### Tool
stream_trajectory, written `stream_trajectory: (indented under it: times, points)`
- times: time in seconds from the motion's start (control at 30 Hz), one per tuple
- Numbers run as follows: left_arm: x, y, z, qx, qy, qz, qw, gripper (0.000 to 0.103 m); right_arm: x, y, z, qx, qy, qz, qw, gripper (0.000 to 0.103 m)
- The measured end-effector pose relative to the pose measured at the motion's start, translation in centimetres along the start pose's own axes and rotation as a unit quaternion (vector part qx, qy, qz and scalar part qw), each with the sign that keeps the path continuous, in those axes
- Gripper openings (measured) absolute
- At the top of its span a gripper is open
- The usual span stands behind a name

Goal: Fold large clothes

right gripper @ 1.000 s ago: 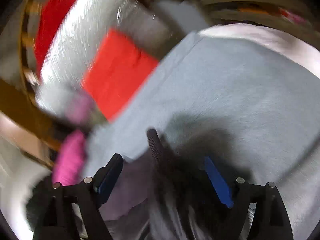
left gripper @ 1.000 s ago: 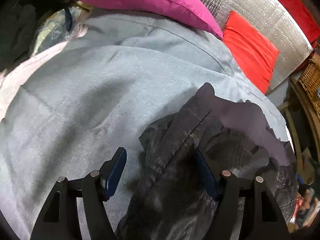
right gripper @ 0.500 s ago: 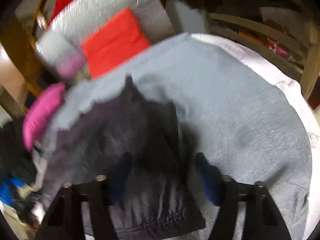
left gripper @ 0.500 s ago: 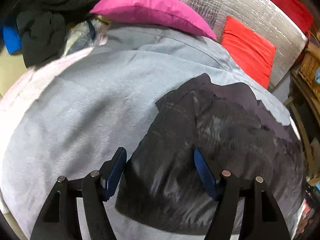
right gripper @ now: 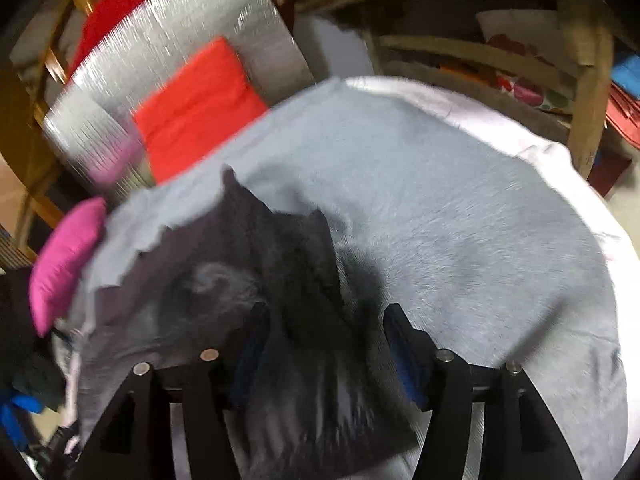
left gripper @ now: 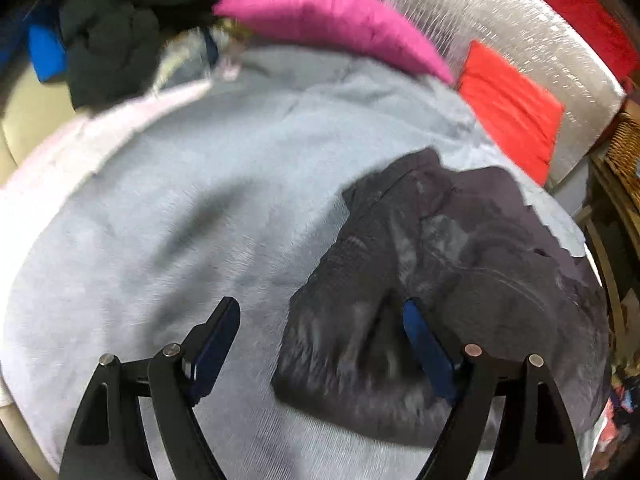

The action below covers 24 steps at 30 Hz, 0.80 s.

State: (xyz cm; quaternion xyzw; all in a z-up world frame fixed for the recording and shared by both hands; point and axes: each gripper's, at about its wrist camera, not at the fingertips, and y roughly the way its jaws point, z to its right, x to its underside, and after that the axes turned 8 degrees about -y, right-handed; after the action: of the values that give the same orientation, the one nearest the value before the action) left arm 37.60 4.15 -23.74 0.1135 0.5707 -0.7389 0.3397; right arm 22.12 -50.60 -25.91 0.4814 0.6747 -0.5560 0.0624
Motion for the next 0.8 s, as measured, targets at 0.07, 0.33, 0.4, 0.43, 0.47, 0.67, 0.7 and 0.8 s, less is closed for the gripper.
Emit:
stream_trajectory:
  times: [0.07,0.33,0.4,0.43,0.47,0.67,0.7,0.8]
  points:
    - [0.6,-1.9,0.0,0.015,0.006,0.028,0.9995,0.085,0.6,-2.1,0.5,-0.030,0.017,0.017,0.999,0.063]
    - [3.8,-4.4,2.1,0.060,0.054,0.038,0.9960,0.085,3.2,-4.8,-1.9,-0.176,0.021,-0.018,0.984,0.064]
    - [4.5,-3.6,2.1,0.072,0.044,0.002,0.9964,0.085,4.7,-3.5,-2.3,-0.214,0.039,-0.073,0.973,0.064]
    - [4.7,-3.2,2.2,0.075,0.038,-0.011,0.9964,0.085,5.5,-2.5,-2.5,-0.227,0.050,-0.101,0.967,0.064]
    - [4.8,-2.5,1.9,0.082,0.022,-0.035,0.9958,0.085,6.1,-1.8,-2.7,-0.234,0.057,-0.121,0.963,0.064]
    - [4.9,-0.3,0.4,0.109,-0.065,-0.106,0.9862,0.085,8.7,1.2,-3.4,-0.262,0.114,-0.184,0.940,0.064]
    - [5.0,0.0,0.4,0.108,-0.072,-0.109,0.9856,0.085,8.9,1.7,-3.2,-0.261,0.128,-0.186,0.938,0.064]
    - [4.6,0.7,0.6,0.099,-0.080,-0.101,0.9867,0.085,9.0,2.9,-2.2,-0.245,0.165,-0.170,0.940,0.065]
